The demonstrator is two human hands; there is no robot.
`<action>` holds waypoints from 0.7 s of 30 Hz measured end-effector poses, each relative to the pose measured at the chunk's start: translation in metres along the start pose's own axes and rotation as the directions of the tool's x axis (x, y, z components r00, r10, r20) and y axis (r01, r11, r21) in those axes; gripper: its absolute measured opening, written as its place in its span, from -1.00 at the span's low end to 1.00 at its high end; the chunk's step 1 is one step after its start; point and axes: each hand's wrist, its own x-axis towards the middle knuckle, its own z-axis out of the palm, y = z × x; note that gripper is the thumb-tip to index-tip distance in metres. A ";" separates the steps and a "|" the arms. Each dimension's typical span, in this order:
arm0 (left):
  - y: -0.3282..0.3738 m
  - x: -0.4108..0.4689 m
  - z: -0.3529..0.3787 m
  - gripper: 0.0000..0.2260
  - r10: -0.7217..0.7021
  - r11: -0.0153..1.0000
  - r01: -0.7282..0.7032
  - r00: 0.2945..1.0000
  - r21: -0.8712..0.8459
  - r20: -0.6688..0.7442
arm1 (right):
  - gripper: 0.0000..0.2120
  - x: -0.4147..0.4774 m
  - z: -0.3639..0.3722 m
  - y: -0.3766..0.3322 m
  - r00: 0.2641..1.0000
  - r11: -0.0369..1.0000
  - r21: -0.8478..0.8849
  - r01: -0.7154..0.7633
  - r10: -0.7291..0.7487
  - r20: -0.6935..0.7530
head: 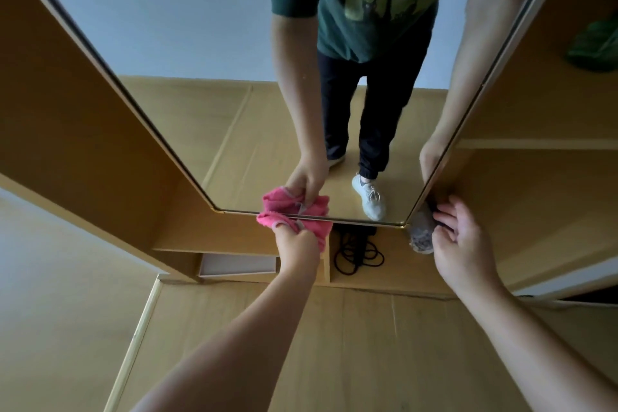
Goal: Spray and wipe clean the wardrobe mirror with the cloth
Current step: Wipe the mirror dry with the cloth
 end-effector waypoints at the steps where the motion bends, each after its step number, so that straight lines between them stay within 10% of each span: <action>1: 0.000 -0.001 0.003 -0.47 -0.004 1.000 0.004 1.000 -0.002 -0.002 | -0.48 -0.001 0.001 -0.001 1.000 1.000 -0.001 0.002 -0.002 0.001; 21: -0.002 -0.057 0.065 -0.68 -0.121 0.993 0.121 0.980 0.012 0.157 | -0.48 -0.021 -0.031 0.010 0.999 0.998 -0.062 -0.015 0.012 -0.046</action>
